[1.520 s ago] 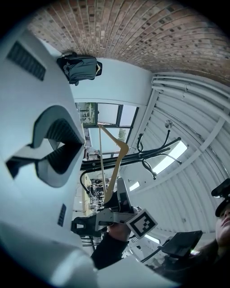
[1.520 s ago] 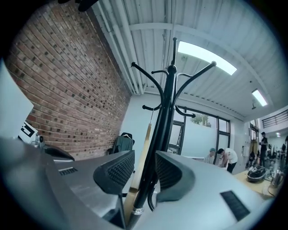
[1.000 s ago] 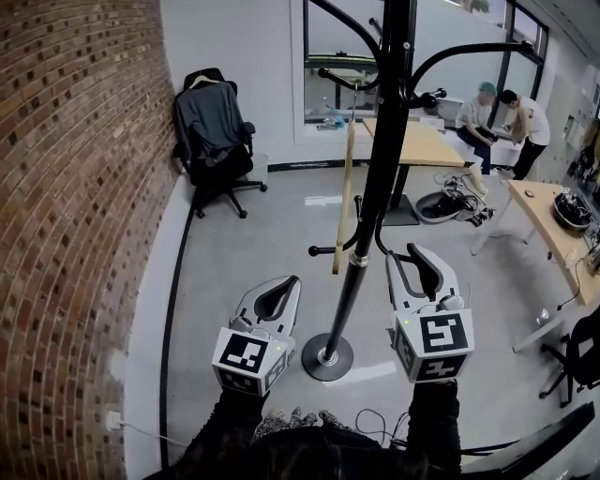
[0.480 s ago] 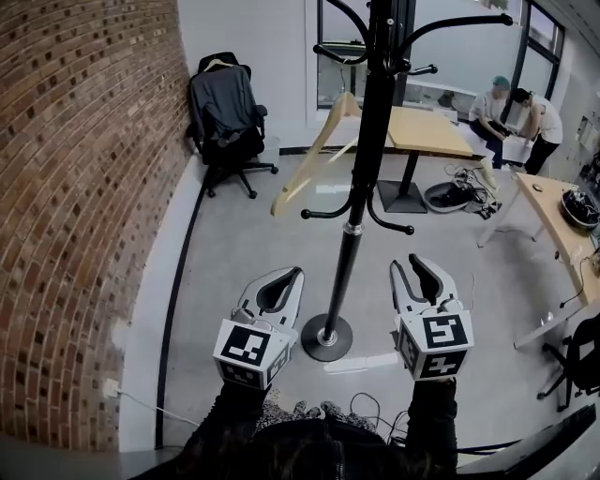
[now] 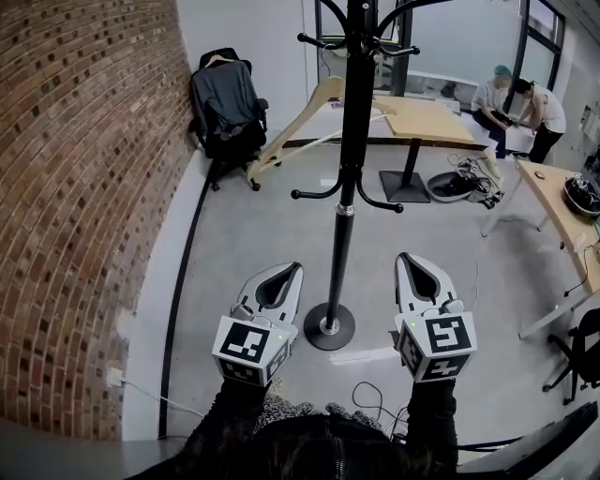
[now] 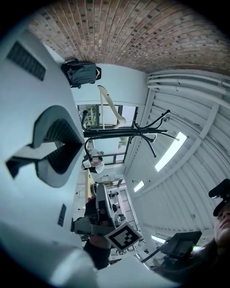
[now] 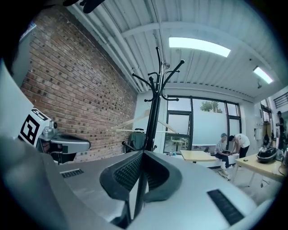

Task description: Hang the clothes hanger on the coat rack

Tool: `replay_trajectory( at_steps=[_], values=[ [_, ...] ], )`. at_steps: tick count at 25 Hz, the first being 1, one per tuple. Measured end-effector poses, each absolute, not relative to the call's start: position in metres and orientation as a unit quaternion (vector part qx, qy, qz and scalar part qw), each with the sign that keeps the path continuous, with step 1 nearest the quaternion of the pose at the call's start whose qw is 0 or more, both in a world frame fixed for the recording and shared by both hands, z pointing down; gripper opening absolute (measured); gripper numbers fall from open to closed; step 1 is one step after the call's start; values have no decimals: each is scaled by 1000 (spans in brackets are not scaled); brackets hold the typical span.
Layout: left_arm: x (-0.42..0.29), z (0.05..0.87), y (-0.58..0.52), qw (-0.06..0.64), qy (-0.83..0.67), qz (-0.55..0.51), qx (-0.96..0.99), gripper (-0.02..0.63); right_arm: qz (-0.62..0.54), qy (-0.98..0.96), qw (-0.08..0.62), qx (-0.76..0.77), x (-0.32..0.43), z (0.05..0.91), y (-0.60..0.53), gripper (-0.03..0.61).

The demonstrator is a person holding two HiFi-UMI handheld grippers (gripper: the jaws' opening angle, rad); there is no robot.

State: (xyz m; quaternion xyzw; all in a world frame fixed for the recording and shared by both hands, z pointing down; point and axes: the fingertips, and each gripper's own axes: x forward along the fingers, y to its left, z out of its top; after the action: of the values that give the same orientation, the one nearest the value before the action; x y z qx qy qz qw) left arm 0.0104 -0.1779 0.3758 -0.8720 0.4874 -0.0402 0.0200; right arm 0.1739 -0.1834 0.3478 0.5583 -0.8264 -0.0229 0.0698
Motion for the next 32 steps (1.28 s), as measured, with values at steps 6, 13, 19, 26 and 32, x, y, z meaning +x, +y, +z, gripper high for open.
replay_trajectory(
  at_steps=[6, 13, 19, 26, 32],
  values=[
    [19, 380, -167, 21, 488, -43, -872, 8, -34, -832, 55, 551, 178, 350, -172, 9],
    [20, 380, -160, 26, 491, -48, -870, 8, -30, -839, 47, 541, 179, 352, -169, 9],
    [16, 378, -154, 34, 492, -52, -868, 8, -36, -845, 53, 531, 166, 353, -166, 9],
    [16, 380, -148, 32, 494, -53, -867, 8, -33, -851, 60, 520, 153, 359, -161, 9],
    [17, 382, -145, 32, 495, -54, -867, 8, -20, -852, 59, 521, 156, 364, -160, 8]
  ],
)
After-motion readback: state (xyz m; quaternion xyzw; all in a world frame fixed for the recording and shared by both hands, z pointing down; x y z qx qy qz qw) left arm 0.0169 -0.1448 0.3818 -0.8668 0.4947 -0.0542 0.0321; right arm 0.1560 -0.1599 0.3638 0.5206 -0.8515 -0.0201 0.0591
